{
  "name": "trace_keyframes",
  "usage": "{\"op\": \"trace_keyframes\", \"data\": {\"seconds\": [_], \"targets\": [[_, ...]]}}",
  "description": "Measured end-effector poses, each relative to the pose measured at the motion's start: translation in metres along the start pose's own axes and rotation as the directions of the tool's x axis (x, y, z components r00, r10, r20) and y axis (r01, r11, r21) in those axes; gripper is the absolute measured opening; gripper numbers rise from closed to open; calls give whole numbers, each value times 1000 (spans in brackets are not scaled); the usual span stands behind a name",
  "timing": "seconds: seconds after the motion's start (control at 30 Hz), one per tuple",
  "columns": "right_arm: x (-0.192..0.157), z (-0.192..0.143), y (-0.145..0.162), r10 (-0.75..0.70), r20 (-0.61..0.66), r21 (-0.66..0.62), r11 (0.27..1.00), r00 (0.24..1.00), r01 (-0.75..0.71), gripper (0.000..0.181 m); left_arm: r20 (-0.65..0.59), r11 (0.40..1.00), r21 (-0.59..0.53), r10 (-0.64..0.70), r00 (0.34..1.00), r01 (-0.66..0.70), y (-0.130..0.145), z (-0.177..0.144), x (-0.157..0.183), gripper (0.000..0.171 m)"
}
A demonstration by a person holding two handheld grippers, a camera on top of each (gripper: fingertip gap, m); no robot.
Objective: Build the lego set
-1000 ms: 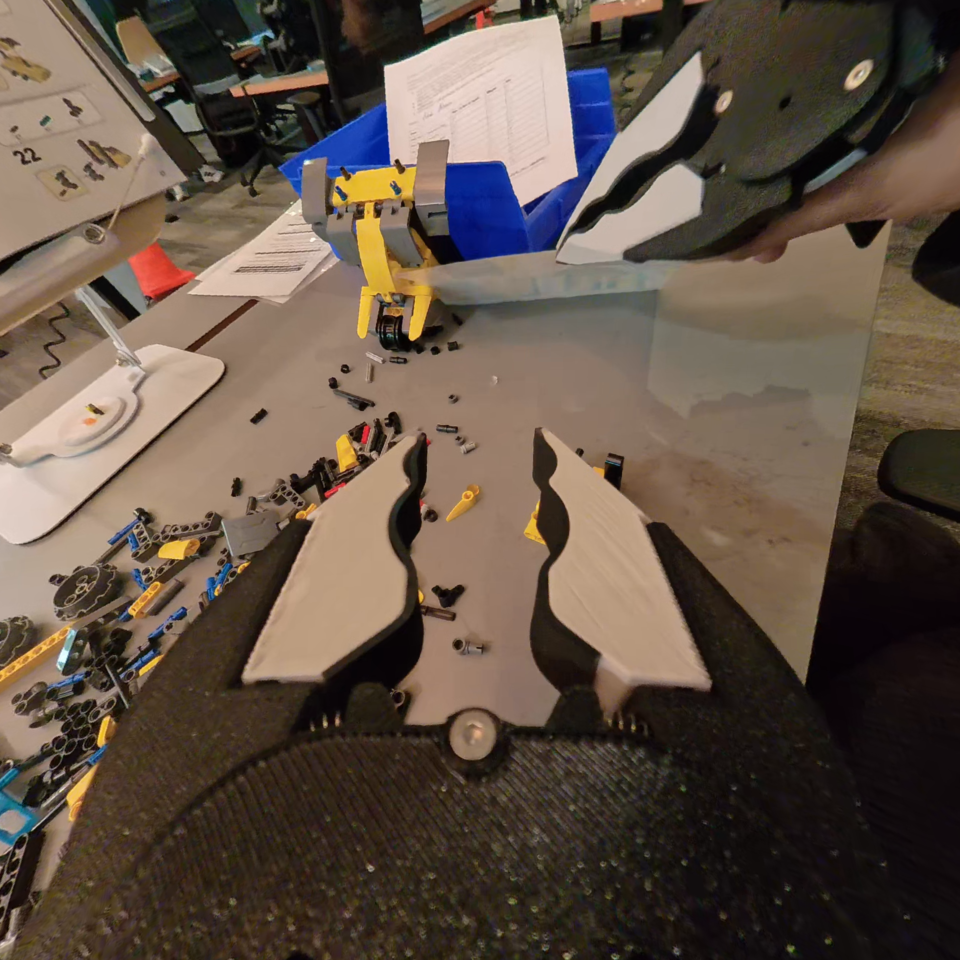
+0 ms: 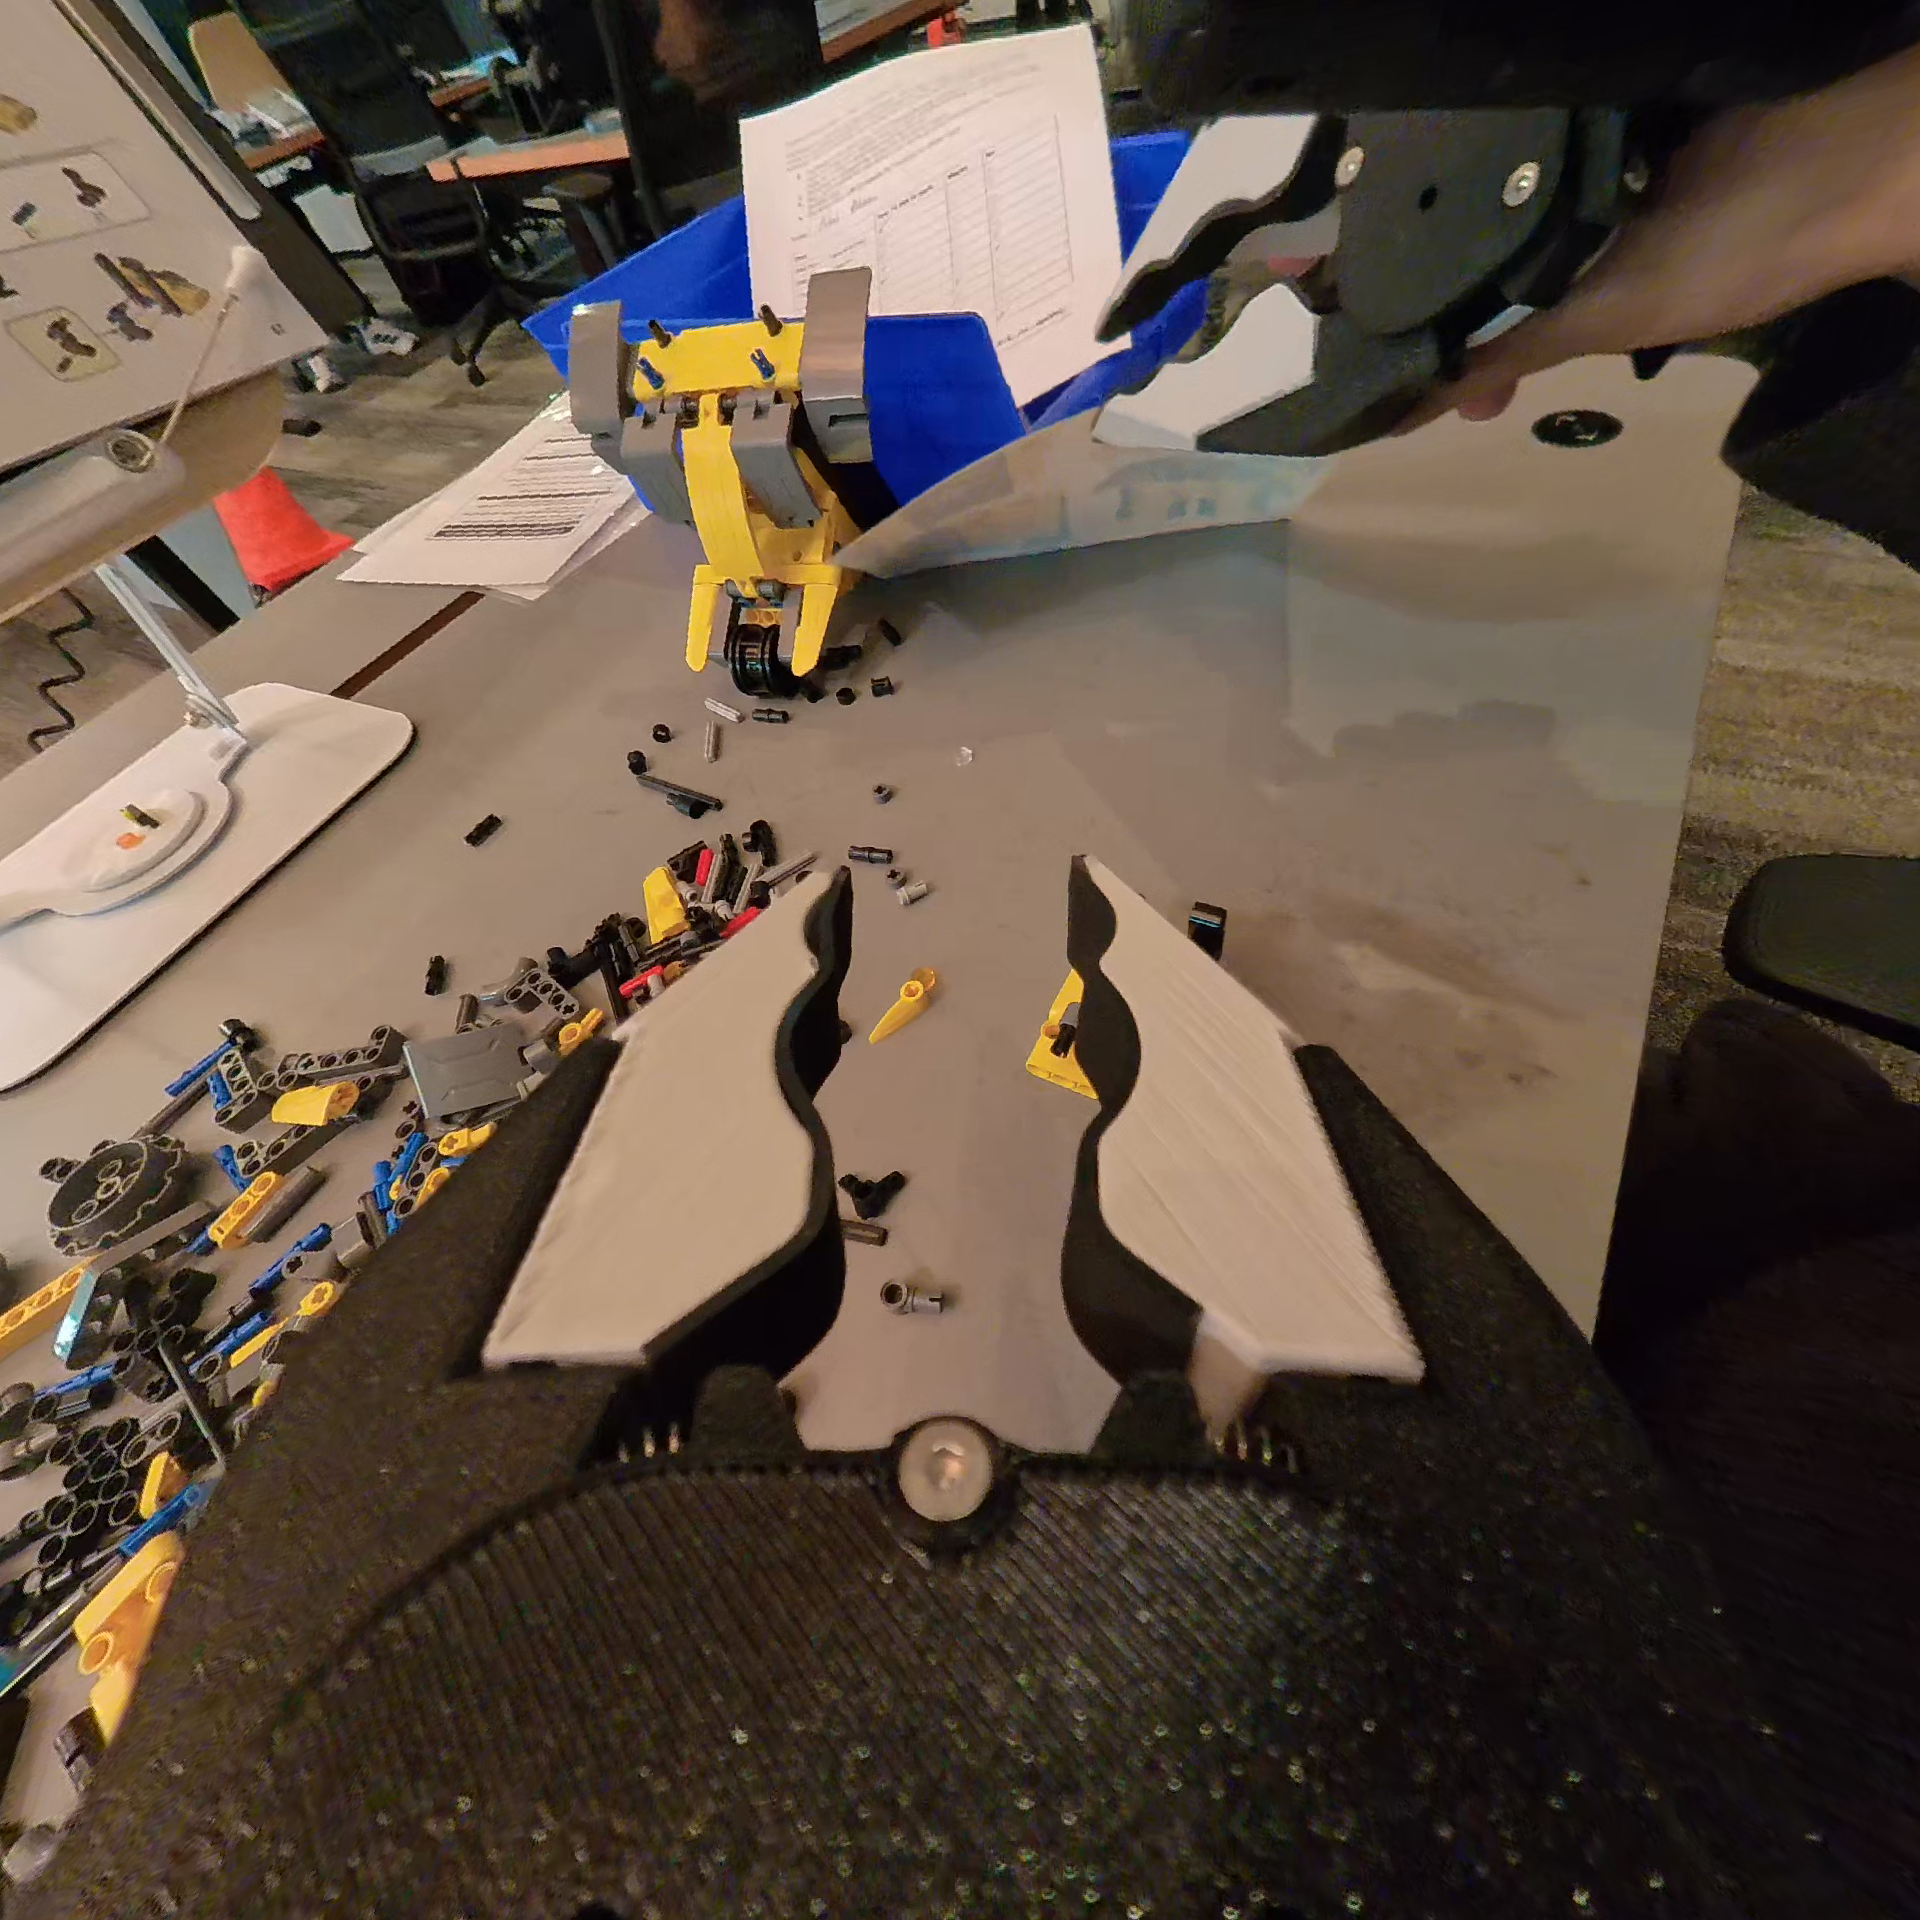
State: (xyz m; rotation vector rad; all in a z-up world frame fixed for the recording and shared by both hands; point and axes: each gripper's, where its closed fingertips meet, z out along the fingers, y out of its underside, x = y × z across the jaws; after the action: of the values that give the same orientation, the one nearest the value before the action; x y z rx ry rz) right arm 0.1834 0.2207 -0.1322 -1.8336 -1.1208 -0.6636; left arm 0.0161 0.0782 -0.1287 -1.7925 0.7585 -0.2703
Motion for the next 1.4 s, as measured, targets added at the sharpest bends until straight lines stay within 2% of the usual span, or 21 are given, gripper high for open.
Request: {"op": "trace_keyframes", "data": {"seconds": [0.2,0.27,0.3,0.43,0.57,0.8,0.97,1.17,1.3,1.4], "targets": [[-3,21,-5,-26,12,-12,1000,1000,26,18,1,1000,-4,-7,1000,7,2,0,-2,40],[-6,24,-6,-43,12,-15,999,999,43,5,-5,1000,-4,-16,1000,16,3,0,-3,39],[-5,25,-7,-51,1,-15,999,999,51,0,-6,1000,-4,-19,1000,19,3,0,-3,39],[6,13,-9,-62,-45,0,998,997,62,0,1,1000,-5,-22,1000,22,5,0,-6,40],[23,-4,5,27,-114,-75,997,993,-36,0,-19,999,-2,-50,999,50,6,1,-6,39],[3,-2,19,81,-157,-180,978,984,-109,0,-34,998,3,-60,998,60,6,0,-3,39],[34,0,5,228,-270,-74,964,935,-256,0,-33,997,19,-75,997,76,4,-5,-6,39],[36,5,-10,249,-347,-30,961,904,-276,0,-77,991,51,-124,989,128,-2,-8,-6,39],[16,17,-1,203,-277,-119,963,939,-243,0,-70,990,43,-132,989,135,3,-9,-10,39],[-11,15,14,153,-99,-250,953,983,-174,0,-63,988,47,-141,988,144,4,-11,-14,39]]}}
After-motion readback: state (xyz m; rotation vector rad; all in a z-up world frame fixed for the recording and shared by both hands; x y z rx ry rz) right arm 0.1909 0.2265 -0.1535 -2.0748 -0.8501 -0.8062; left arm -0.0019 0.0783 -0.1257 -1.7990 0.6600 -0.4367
